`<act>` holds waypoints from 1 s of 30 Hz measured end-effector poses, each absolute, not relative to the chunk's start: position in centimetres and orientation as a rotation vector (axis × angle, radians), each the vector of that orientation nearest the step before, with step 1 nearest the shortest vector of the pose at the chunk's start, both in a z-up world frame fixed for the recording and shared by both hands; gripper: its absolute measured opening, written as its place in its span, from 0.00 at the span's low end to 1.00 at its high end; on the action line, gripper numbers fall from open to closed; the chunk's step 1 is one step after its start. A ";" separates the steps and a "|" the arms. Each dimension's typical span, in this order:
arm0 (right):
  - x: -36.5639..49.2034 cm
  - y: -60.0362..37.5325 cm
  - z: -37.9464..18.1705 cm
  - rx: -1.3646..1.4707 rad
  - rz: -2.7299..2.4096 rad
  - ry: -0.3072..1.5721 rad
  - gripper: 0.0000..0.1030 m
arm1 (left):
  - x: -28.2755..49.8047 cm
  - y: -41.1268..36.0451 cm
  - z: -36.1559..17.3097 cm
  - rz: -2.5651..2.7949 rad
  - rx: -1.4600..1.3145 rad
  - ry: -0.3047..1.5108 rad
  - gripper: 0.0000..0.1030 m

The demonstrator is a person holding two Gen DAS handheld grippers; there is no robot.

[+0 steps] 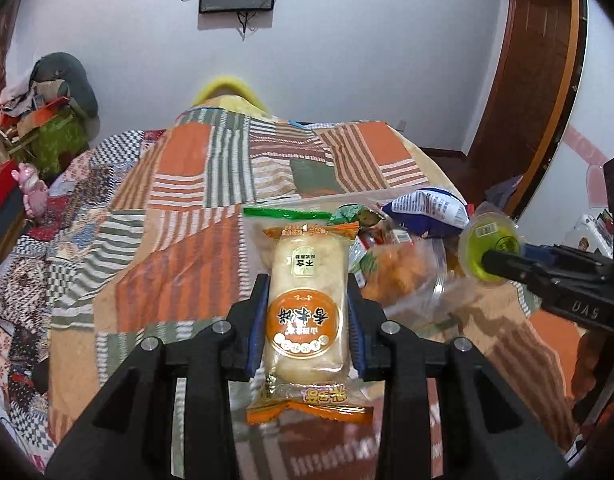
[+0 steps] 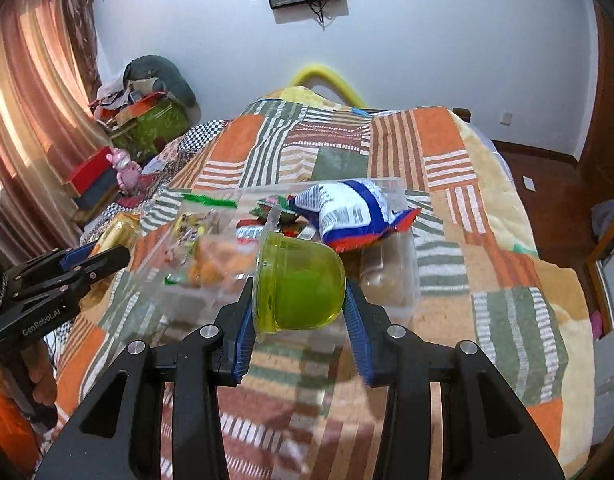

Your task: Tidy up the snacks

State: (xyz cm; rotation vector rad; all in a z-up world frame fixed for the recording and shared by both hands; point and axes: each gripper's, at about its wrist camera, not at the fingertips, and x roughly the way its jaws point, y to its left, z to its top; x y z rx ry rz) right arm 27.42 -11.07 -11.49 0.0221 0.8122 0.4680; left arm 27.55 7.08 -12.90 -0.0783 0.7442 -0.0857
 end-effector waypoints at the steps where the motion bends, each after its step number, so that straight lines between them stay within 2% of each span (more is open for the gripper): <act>1: 27.8 -11.0 -11.7 0.020 0.465 0.817 0.36 | 28.4 6.9 -13.2 -0.087 -0.080 0.752 0.33; 11: 29.1 -10.6 -12.8 0.001 0.476 0.843 0.37 | 31.7 6.2 -15.8 -0.051 -0.058 0.796 0.35; 14: 28.9 -10.4 -12.7 -0.026 0.471 0.842 0.37 | 31.7 6.0 -16.2 -0.050 -0.041 0.808 0.40; 16: 28.9 -10.6 -12.7 -0.023 0.469 0.853 0.38 | 31.5 6.0 -16.2 -0.051 -0.047 0.813 0.51; 17: 28.9 -10.7 -12.6 -0.019 0.469 0.859 0.38 | 31.5 6.1 -16.1 -0.044 -0.049 0.811 0.53; 19: 28.6 -11.0 -12.4 -0.015 0.473 0.863 0.38 | 31.2 6.4 -15.7 -0.030 -0.062 0.801 0.59; 30: 24.2 -12.9 -6.8 -0.043 0.445 0.715 0.39 | 25.9 6.6 -9.1 -0.031 -0.089 0.655 0.60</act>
